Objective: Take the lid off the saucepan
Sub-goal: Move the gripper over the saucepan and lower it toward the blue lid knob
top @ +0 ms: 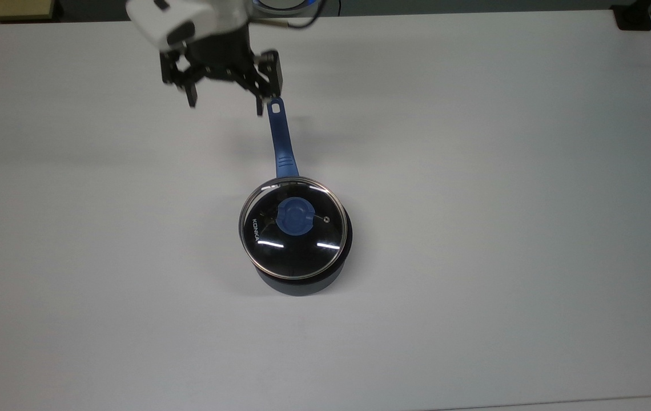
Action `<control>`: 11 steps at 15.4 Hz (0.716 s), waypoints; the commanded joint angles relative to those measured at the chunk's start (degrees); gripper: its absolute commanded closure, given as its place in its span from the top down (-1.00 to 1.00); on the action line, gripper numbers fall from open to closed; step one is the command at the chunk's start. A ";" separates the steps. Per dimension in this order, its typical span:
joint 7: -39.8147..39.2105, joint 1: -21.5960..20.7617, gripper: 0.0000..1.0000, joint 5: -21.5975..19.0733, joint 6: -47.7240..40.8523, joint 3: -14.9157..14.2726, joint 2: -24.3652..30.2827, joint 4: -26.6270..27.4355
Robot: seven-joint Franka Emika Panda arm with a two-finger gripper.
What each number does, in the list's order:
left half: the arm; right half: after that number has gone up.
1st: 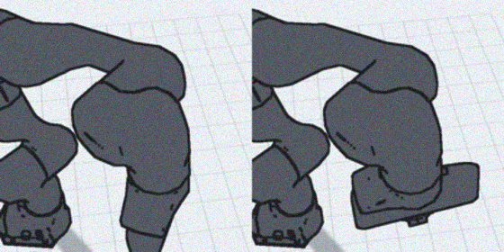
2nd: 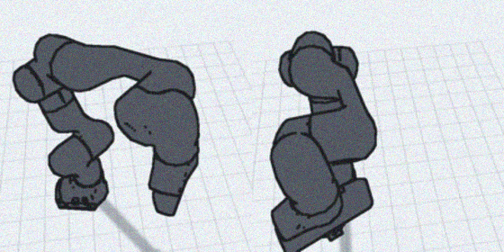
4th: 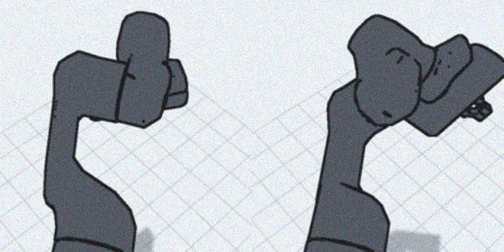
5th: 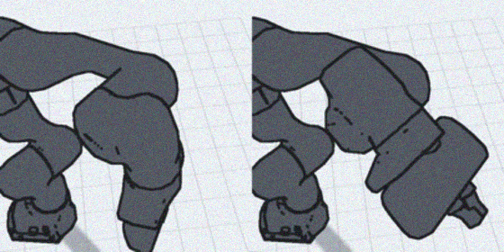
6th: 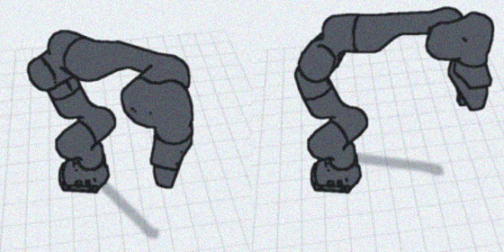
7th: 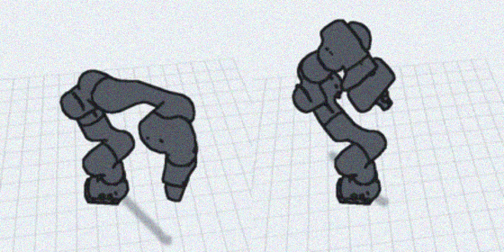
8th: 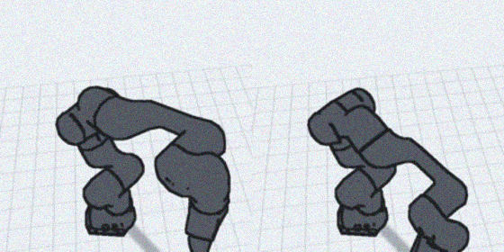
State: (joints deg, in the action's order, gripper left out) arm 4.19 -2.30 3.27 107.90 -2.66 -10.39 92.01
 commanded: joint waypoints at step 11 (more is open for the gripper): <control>12.15 -7.11 1.00 -0.20 14.97 -0.15 -16.50 -9.83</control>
State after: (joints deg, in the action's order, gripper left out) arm 14.97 -8.81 2.40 122.23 -2.34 -24.58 84.61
